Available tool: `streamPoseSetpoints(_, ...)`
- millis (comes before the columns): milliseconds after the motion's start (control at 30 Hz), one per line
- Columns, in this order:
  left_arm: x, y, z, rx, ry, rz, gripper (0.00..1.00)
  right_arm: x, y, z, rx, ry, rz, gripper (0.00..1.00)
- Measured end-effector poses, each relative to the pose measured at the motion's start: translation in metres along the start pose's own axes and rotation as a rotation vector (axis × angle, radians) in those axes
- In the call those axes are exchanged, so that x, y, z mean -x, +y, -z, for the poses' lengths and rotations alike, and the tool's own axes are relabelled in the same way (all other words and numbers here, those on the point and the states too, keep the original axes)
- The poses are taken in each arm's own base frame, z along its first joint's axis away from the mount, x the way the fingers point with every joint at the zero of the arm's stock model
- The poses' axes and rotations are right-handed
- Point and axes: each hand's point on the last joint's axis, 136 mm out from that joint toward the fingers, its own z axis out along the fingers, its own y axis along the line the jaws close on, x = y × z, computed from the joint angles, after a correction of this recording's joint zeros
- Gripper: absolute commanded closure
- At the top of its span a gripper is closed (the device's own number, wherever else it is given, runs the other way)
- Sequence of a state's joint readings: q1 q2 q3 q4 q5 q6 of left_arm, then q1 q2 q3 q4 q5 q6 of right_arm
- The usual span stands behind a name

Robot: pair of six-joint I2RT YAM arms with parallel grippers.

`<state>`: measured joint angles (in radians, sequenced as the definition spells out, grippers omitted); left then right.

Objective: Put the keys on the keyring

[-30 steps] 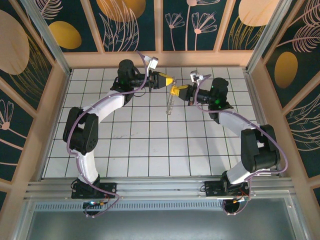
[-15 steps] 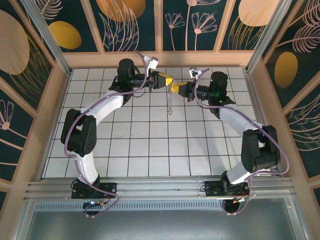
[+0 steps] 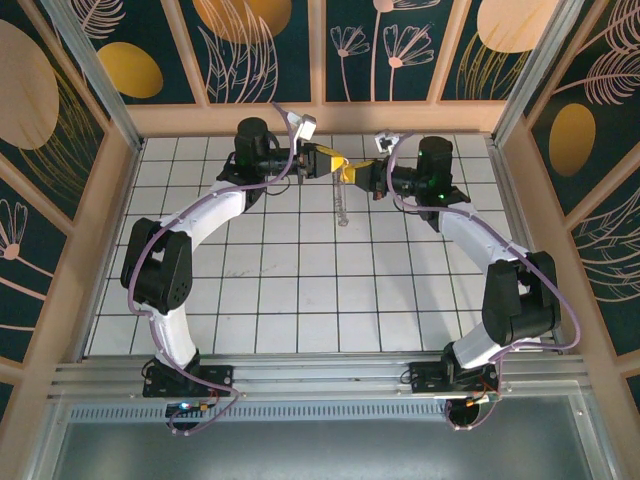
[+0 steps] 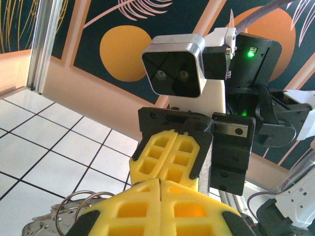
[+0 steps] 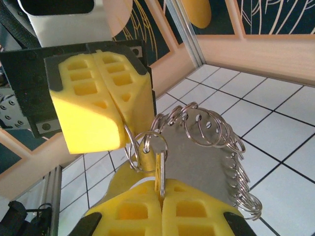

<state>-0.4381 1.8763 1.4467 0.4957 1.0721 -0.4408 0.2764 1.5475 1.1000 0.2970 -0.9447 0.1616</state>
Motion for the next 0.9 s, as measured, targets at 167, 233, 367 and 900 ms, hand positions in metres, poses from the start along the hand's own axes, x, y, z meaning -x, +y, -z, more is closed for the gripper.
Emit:
streamPoseSetpoints(167,-0.001,0.001,0.0,0.006,0.002,0.004,1.0,-0.004,-0.007,0.004,-0.023,0.015,-0.006,1.0)
streamPoseSetpoints(233,-0.002,0.003,0.0,0.011,0.002,0.008,1.0,-0.004,-0.009,0.006,-0.029,0.013,-0.004,1.0)
streamPoseSetpoints(367,-0.004,0.003,0.0,0.014,0.005,0.012,1.0,-0.002,-0.008,0.009,-0.032,0.013,-0.005,1.0)
streamPoseSetpoints(900,-0.003,0.002,0.001,0.01,0.005,0.009,1.0,0.022,0.002,0.0,-0.017,0.005,0.039,1.0)
